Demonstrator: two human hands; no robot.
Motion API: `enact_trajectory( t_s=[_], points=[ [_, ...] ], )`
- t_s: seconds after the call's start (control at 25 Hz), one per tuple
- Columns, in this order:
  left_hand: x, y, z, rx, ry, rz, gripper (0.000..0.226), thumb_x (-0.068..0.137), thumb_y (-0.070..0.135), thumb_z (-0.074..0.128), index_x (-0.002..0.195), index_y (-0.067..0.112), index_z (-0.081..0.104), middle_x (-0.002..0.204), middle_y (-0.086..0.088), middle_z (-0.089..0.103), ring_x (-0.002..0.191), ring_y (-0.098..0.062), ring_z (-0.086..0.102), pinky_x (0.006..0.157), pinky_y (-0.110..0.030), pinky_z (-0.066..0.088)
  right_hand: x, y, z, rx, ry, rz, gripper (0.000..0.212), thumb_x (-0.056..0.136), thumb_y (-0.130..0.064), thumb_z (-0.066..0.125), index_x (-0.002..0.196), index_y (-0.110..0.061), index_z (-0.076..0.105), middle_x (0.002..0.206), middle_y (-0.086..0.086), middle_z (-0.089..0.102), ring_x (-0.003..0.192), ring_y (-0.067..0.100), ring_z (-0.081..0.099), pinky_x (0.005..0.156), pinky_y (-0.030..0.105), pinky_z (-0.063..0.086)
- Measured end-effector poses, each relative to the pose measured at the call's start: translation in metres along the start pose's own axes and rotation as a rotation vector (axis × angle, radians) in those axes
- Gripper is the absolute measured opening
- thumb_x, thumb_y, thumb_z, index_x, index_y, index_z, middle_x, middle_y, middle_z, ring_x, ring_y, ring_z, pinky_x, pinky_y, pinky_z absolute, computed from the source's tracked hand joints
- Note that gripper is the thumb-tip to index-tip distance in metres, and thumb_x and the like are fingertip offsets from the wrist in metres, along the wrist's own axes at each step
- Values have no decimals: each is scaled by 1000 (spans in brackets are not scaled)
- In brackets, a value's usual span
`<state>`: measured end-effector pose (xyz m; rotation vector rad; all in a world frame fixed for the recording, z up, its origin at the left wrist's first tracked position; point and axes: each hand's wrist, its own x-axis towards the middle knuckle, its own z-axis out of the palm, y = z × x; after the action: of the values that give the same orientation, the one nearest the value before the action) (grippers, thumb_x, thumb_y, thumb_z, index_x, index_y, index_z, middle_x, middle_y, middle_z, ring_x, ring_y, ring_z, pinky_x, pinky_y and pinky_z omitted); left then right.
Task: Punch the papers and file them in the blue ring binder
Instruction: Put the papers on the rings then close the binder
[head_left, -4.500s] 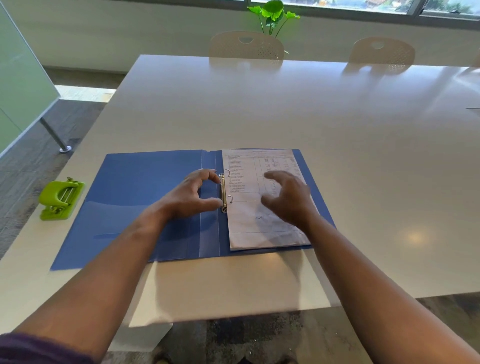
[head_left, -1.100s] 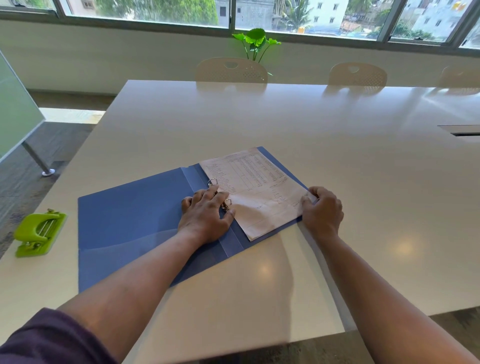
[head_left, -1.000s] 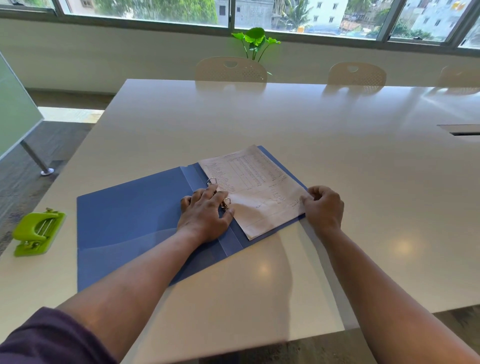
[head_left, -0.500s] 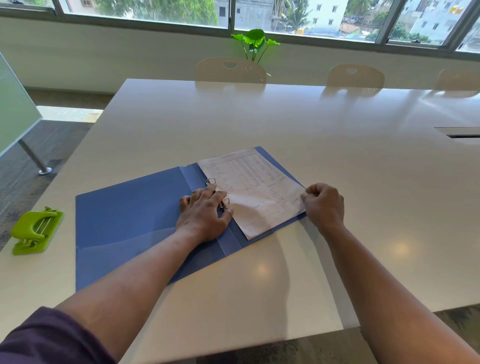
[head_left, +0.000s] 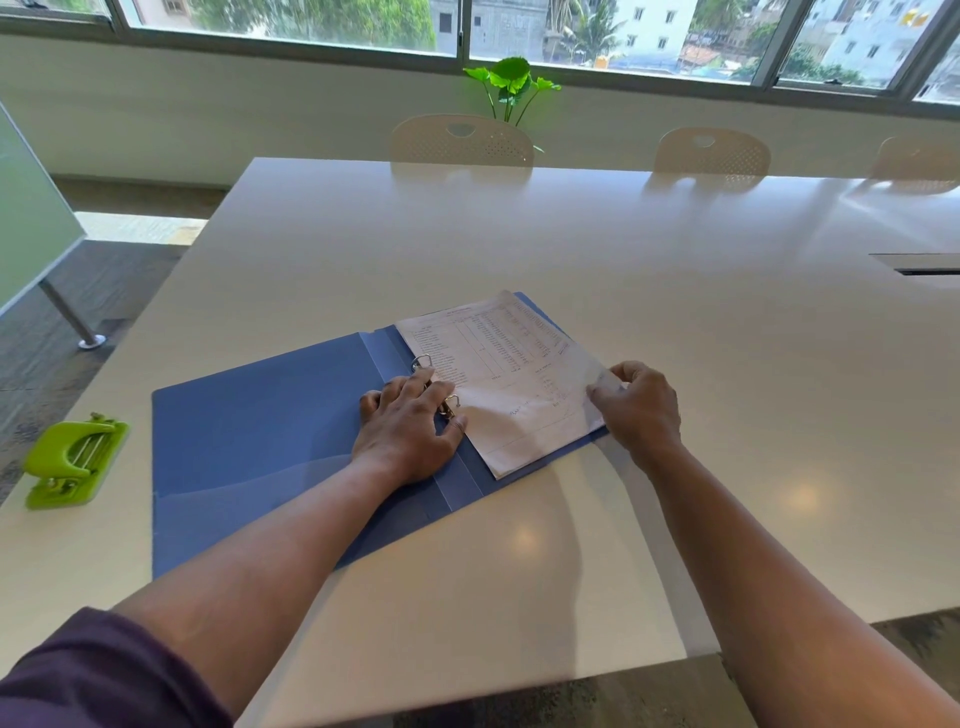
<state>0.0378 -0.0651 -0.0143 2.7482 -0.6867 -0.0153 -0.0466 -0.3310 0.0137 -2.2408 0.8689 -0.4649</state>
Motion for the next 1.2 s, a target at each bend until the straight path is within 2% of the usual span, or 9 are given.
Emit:
enact_trajectory(
  t_s=[0.2, 0.4, 0.52, 0.68, 0.8, 0.96, 1.04, 1.12, 1.2],
  points=[
    [0, -1, 0, -17, 6, -2, 58, 97, 63, 40, 148, 37, 40, 167, 5, 23, 152, -19, 18, 116, -43, 12, -20, -30, 1, 472, -174, -151, 34, 99, -26, 66, 66, -17, 66, 60, -5, 54, 58, 13, 45, 58, 32, 38],
    [0, -8, 0, -293, 104, -26, 61, 93, 62, 51, 145, 31, 47, 159, 4, 40, 143, -18, 39, 118, -45, 23, -33, -67, -2, 799, -329, -237, 28, 99, -27, 67, 77, -10, 74, 78, 9, 61, 74, 21, 53, 71, 36, 47],
    [-2, -16, -6, -972, 287, -164, 48, 82, 62, 60, 112, 26, 66, 117, 1, 69, 105, -14, 64, 97, -41, 50, -48, -83, -3, 735, -490, -339, 25, 100, -19, 66, 78, -14, 76, 74, -3, 69, 70, 11, 62, 72, 26, 51],
    [-6, -32, -33, -1520, 344, -402, 59, 84, 72, 55, 95, 16, 69, 92, -8, 74, 81, -20, 70, 69, -30, 51, -68, -97, 12, 540, -660, -384, 23, 97, -20, 69, 77, -12, 76, 70, 1, 67, 68, 13, 58, 70, 26, 48],
    [-11, -44, -42, -1632, 314, -428, 59, 87, 72, 54, 98, 16, 70, 95, -7, 76, 83, -21, 73, 74, -38, 58, -79, -103, 24, 417, -761, -422, 17, 96, -26, 70, 83, -19, 80, 78, 2, 71, 73, 11, 60, 73, 28, 51],
    [-15, -48, -45, -1621, 339, -479, 16, 100, 23, 60, 102, 11, 71, 100, -12, 76, 89, -28, 72, 74, -40, 61, -91, -109, 35, 313, -828, -514, 18, 95, -30, 72, 94, -14, 82, 88, -2, 75, 81, 6, 64, 74, 21, 53],
    [-15, -55, -42, -1550, 338, -539, 11, 98, 14, 62, 100, 7, 71, 102, -17, 76, 91, -34, 72, 78, -45, 61, -93, -109, 34, 346, -865, -513, 25, 97, -36, 68, 96, -15, 81, 95, 2, 77, 85, 13, 69, 78, 24, 56],
    [-16, -60, -41, -1533, 331, -577, 10, 97, 13, 63, 99, 7, 71, 100, -15, 76, 89, -33, 73, 78, -44, 61, -86, -103, 33, 409, -769, -449, 32, 99, -44, 58, 94, -18, 78, 98, 1, 78, 84, 11, 71, 79, 24, 57],
    [-17, -62, -37, -1527, 318, -584, 11, 98, 13, 62, 103, 7, 70, 101, -13, 76, 85, -29, 73, 76, -42, 61, -68, -89, 33, 321, -481, -360, 35, 101, -47, 57, 94, -19, 76, 94, 1, 77, 81, 13, 71, 81, 36, 59]
  ],
)
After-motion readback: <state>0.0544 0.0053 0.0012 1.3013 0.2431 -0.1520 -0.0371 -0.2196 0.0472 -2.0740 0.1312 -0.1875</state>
